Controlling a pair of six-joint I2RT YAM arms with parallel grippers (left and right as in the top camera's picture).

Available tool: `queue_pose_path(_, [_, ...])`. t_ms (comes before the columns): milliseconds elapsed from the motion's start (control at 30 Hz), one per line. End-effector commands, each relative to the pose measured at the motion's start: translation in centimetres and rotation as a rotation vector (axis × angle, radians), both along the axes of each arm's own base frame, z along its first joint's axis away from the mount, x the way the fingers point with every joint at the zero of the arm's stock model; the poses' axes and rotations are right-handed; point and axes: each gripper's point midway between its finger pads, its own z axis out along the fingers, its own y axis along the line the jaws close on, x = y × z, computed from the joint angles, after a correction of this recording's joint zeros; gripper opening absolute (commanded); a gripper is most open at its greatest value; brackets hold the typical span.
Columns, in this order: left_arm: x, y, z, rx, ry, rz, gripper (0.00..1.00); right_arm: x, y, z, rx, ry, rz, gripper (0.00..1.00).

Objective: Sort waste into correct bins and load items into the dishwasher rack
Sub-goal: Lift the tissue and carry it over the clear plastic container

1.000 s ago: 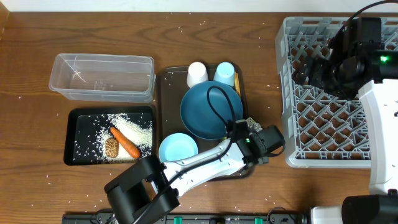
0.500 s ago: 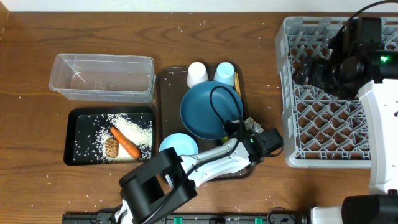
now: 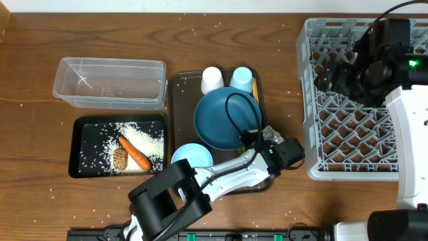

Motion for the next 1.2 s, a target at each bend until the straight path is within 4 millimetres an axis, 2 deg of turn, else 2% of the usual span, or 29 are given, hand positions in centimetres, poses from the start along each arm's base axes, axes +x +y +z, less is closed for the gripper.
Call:
queue_pose_path(0, [0.1, 0.8, -0.1, 0.030, -0.010, 0.007, 0.32, 0.1, -0.2, 0.4, 0.002, -0.010, -0.019, 0.99])
queue_pose_path(100, [-0.1, 0.9, 0.5, 0.026, -0.008, 0.007, 0.19, 0.1, -0.2, 0.4, 0.002, -0.010, -0.019, 0.99])
queue_pose_path(167, [-0.2, 1.2, 1.4, 0.022, -0.009, 0.007, 0.15, 0.1, -0.2, 0.4, 0.002, -0.010, -0.019, 0.99])
queue_pose_path(433, [-0.8, 2.3, 6.2, -0.029, -0.037, 0.011, 0.14, 0.1, -0.2, 0.4, 0.002, -0.010, -0.019, 0.99])
queue_pose_path(600, [-0.2, 3.1, 9.4, -0.073, -0.100, 0.026, 0.13, 0.1, -0.2, 0.4, 0.002, -0.010, -0.019, 0.99])
queue_pose_path(700, [1.7, 6.0, 11.7, -0.033, -0.195, 0.085, 0.14, 0.1, -0.2, 0.4, 0.002, -0.010, -0.019, 0.99])
queue_pose_path(867, [5.8, 12.1, 14.4, 0.040, -0.308, 0.257, 0.13, 0.1, -0.2, 0.4, 0.002, -0.010, -0.019, 0.99])
queue_pose_path(1067, [10.7, 20.0, 15.5, 0.138, -0.400, 0.510, 0.13, 0.1, -0.2, 0.4, 0.002, -0.010, -0.019, 0.99])
queue_pose_path(1167, [12.9, 23.7, 15.8, 0.130, -0.432, 0.649, 0.14, 0.1, -0.2, 0.4, 0.002, -0.010, -0.019, 0.99])
